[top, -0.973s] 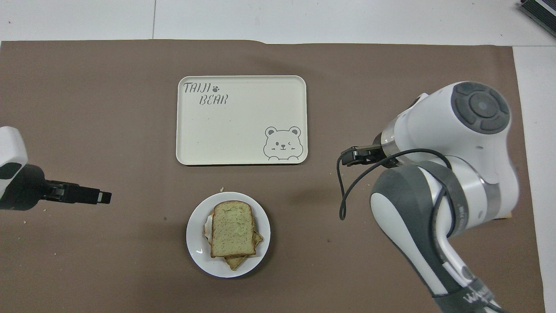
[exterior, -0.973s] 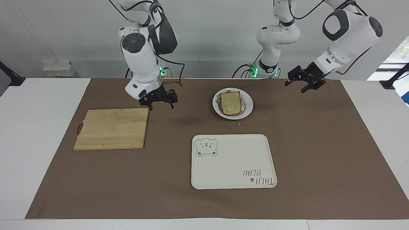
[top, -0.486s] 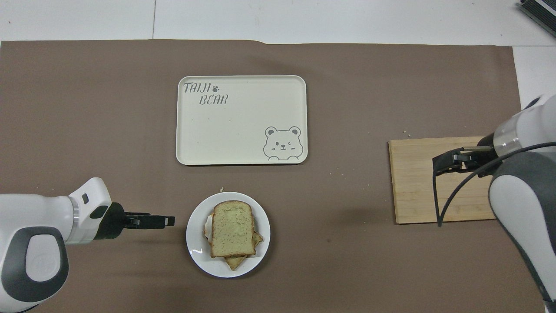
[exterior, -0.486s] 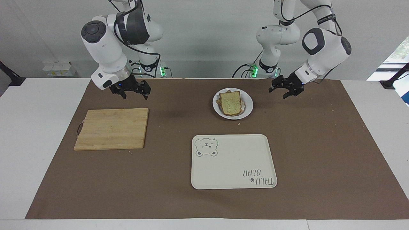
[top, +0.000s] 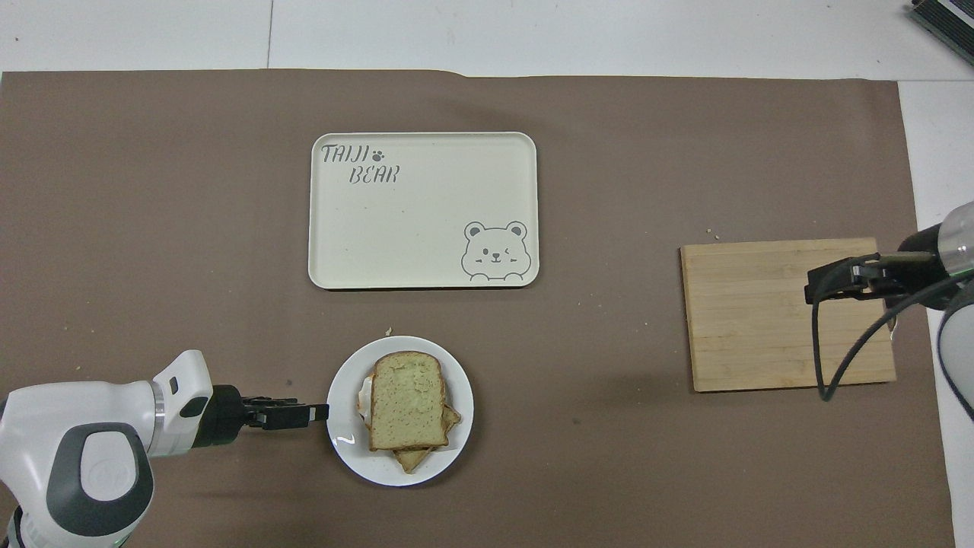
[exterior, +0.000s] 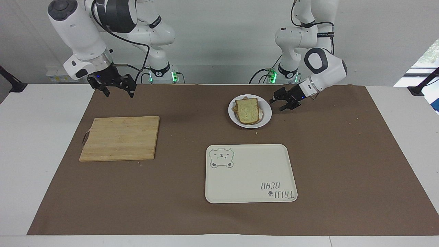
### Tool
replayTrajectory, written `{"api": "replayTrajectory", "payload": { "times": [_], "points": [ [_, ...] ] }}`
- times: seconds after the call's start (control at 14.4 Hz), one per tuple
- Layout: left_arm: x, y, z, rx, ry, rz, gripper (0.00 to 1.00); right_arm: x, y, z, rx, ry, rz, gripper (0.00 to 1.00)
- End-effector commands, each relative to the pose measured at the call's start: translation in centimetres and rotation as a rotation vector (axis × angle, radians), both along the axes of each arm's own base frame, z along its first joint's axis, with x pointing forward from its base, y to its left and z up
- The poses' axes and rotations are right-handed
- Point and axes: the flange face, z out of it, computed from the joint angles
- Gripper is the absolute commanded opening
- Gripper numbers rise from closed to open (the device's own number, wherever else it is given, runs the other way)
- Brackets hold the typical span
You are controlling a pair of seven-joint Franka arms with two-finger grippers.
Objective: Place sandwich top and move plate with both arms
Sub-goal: 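Withdraw the right gripper while the left gripper reaches the plate rim, then grip the plate rim with the left gripper and slide it toward the tray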
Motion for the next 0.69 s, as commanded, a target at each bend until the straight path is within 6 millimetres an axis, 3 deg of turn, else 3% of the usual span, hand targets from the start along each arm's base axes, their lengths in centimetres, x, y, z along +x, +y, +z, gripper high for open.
{"api": "replayTrajectory", "payload": {
  "times": [0.0,0.28,0.42,0.56,0.63],
  "points": [
    [-0.9,0.1,-2.2,-0.015,-0.004,-0.016,0.85,0.3,-0.5,0.6,-0.02,-0.009,0.02,1.0],
    [-2.0,-1.9,-2.9,-0.082,0.006,0.013,0.81,-0.2,-0.7,4.6,-0.024,-0.057,0.015,1.0],
    [-2.6,-1.7,-3.6,-0.074,0.018,0.016,0.74,-0.8,-0.7,7.4,-0.024,-0.092,0.014,1.0],
    [-2.9,-1.7,-3.8,-0.074,0.025,0.014,0.7,-1.2,-0.5,7.9,-0.006,-0.105,0.017,1.0],
    [-3.0,-1.8,-3.9,-0.074,0.029,0.012,0.61,-1.2,-0.4,7.9,-0.007,-0.106,0.019,1.0]
  ]
}}
